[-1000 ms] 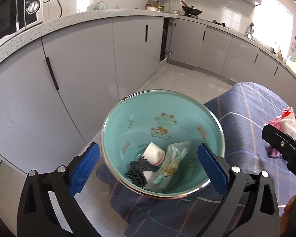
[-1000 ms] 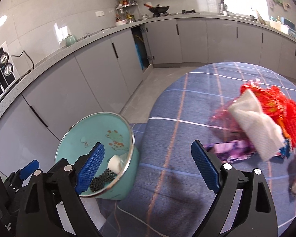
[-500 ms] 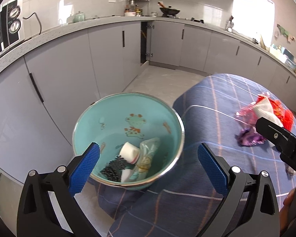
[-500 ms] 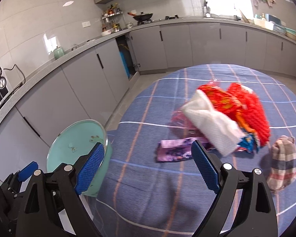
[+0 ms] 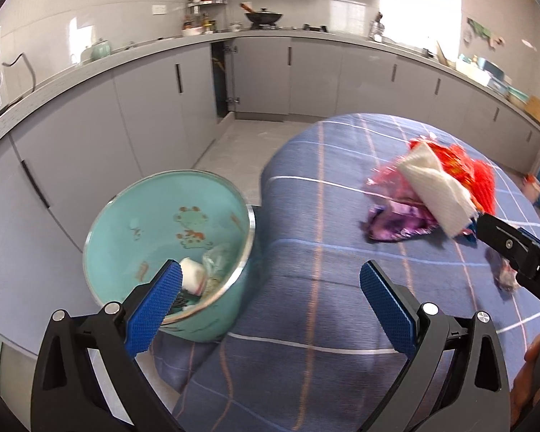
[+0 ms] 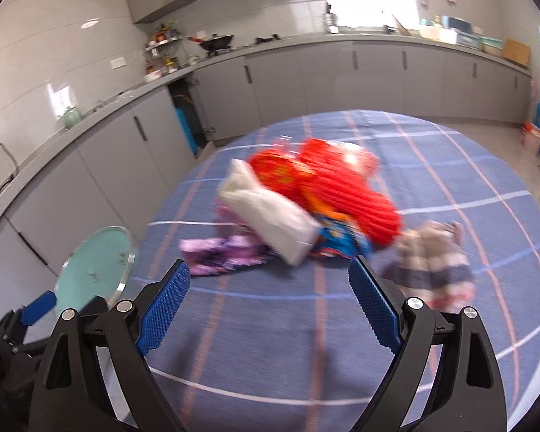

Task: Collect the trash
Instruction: 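Move both tools back toward the remaining trash on the table, then grasp the purple wrapper with the left gripper while the right grasps the plaid cloth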

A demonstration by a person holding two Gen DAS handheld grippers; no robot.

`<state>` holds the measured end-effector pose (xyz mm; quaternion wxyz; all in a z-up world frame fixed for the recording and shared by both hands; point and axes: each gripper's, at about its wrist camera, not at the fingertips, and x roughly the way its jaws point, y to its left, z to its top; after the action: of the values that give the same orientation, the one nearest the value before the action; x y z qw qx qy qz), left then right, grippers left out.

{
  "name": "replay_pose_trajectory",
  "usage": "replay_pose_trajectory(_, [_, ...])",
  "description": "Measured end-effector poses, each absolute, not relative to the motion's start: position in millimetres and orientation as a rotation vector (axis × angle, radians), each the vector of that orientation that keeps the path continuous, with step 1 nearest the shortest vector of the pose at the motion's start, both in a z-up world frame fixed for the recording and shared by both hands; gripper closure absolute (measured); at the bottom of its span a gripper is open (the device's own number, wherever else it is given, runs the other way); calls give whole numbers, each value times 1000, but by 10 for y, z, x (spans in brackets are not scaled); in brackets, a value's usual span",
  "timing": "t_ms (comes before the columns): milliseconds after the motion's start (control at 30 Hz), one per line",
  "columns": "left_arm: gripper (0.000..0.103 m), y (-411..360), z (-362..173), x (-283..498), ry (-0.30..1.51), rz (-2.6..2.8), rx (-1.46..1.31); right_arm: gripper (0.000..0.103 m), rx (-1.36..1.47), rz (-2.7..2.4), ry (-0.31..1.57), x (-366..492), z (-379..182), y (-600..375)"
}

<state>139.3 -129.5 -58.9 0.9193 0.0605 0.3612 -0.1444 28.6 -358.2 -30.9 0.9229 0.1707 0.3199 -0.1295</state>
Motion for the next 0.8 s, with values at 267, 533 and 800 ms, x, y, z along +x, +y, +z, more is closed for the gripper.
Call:
replay_pose_trajectory(267, [6, -1598, -675, 1321, 748, -365, 164, 15, 382, -395, 666, -86, -446, -4045])
replay_pose_trajectory(533, [6, -1809, -718, 1259, 743, -410, 194, 15, 416, -495, 669, -322, -553, -4413])
replay_pose_trajectory(800, [6, -1862, -690, 1400, 728, -416, 192, 15, 383, -500, 723, -40, -619, -4511])
